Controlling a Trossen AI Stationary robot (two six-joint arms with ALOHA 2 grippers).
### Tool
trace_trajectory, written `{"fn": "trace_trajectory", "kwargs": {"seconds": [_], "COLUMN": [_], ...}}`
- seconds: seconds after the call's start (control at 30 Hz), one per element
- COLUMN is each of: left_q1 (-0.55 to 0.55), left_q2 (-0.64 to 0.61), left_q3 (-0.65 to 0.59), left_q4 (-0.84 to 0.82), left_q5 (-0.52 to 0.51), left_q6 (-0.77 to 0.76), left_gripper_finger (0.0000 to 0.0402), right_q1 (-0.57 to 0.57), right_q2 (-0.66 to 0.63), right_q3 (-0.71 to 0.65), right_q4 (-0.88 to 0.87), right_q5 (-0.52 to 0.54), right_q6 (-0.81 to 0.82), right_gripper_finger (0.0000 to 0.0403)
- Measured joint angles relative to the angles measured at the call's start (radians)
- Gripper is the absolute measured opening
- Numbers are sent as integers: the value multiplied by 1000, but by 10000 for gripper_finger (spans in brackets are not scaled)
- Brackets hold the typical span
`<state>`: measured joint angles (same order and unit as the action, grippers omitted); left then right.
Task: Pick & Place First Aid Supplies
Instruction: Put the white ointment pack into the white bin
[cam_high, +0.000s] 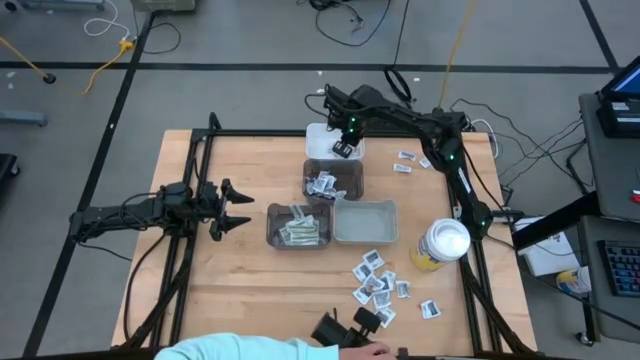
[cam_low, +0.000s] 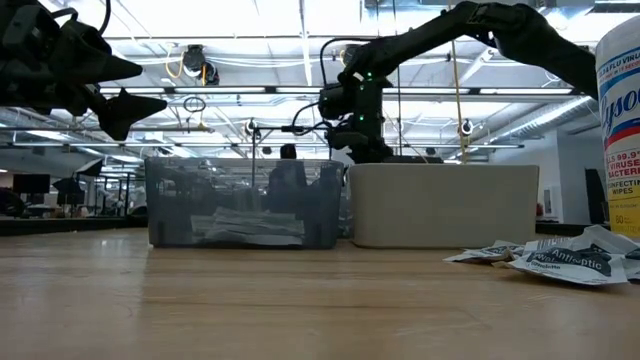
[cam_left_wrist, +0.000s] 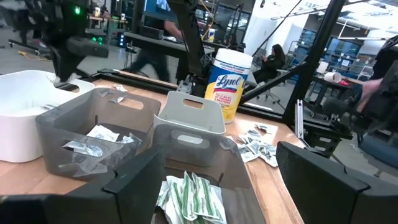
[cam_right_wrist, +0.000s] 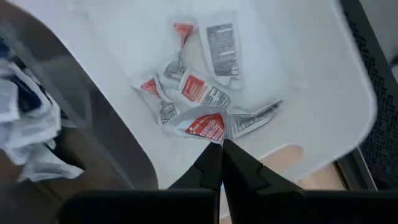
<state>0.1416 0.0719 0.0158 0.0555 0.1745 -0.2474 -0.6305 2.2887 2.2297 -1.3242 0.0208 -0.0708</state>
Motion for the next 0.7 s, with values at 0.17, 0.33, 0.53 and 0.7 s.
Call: {"fn": "trace_trajectory", "kwargs": {"seconds": [0.17,0.33,0.53,0.7], "left_q1": [0,0,0,0], "left_q2": [0,0,0,0], "left_q3": [0,0,0,0], "left_q4": [0,0,0,0], "left_q5": [0,0,0,0], "left_q6": [0,0,0,0], "left_gripper_finger": [310,310,310,310], "right_q1": [12,21,22,23], "right_q2": [0,1,1,1], "right_q3": [-82,-141,-142,-142], "right_q4": [86,112,139,141], "right_q5": [2,3,-13,-25], "right_q6": [-5,1,5,3], "right_gripper_finger": [0,4,68,165]}}
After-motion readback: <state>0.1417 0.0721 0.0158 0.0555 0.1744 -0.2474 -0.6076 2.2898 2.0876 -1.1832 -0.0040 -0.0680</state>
